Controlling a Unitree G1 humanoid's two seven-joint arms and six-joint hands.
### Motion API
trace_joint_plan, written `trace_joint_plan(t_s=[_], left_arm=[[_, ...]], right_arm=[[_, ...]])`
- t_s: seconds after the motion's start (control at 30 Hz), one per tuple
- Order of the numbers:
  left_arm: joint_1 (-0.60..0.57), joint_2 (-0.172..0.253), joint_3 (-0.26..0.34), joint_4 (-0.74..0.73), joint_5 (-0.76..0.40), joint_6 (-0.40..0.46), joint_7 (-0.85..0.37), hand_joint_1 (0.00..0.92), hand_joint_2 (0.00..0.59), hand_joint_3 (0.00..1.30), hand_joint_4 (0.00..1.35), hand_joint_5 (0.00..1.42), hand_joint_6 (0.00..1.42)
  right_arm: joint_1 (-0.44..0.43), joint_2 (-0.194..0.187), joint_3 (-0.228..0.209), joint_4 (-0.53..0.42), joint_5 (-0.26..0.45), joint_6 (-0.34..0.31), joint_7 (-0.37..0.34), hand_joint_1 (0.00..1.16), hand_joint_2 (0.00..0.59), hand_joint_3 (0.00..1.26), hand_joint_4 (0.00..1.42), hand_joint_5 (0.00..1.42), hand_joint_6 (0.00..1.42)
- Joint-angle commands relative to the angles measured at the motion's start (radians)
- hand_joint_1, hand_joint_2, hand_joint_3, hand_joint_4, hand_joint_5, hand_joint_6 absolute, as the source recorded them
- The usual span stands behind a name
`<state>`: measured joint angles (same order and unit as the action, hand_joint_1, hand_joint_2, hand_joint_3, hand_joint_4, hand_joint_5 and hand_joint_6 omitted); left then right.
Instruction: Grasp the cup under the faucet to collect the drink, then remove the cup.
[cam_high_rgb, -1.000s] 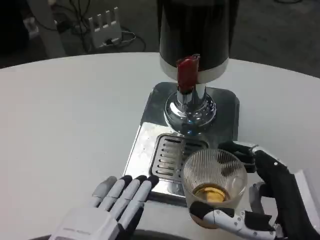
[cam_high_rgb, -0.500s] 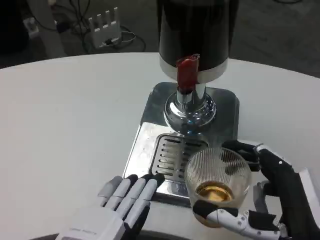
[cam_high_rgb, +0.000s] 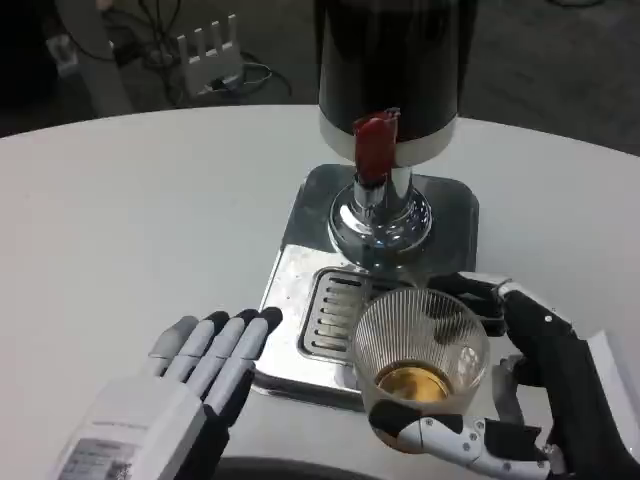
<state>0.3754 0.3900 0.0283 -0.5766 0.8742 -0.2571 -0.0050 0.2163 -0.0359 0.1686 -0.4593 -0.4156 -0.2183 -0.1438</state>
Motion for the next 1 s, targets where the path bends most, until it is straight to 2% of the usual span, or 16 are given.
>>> trace_joint_plan(t_s=[0.03, 0.37, 1.0], left_arm=[[0.007, 0.014, 0.010, -0.004, -0.006, 0.001, -0.014, 0.000, 0.105, 0.00, 0.00, 0.00, 0.00], [0.011, 0.012, 0.014, -0.015, -0.009, -0.001, -0.017, 0.000, 0.105, 0.00, 0.00, 0.00, 0.00], [0.018, 0.001, -0.006, -0.034, -0.011, 0.000, -0.023, 0.000, 0.105, 0.00, 0.00, 0.00, 0.00]], right_arm=[[0.005, 0.006, 0.016, -0.042, -0.009, -0.004, 0.006, 0.90, 0.058, 0.90, 1.02, 1.23, 1.42], [0.025, 0.010, 0.029, -0.059, -0.021, -0.002, 0.010, 0.90, 0.058, 0.90, 1.02, 1.23, 1.42], [0.040, 0.006, 0.025, -0.077, -0.024, -0.003, 0.010, 0.90, 0.057, 0.90, 1.03, 1.23, 1.42]])
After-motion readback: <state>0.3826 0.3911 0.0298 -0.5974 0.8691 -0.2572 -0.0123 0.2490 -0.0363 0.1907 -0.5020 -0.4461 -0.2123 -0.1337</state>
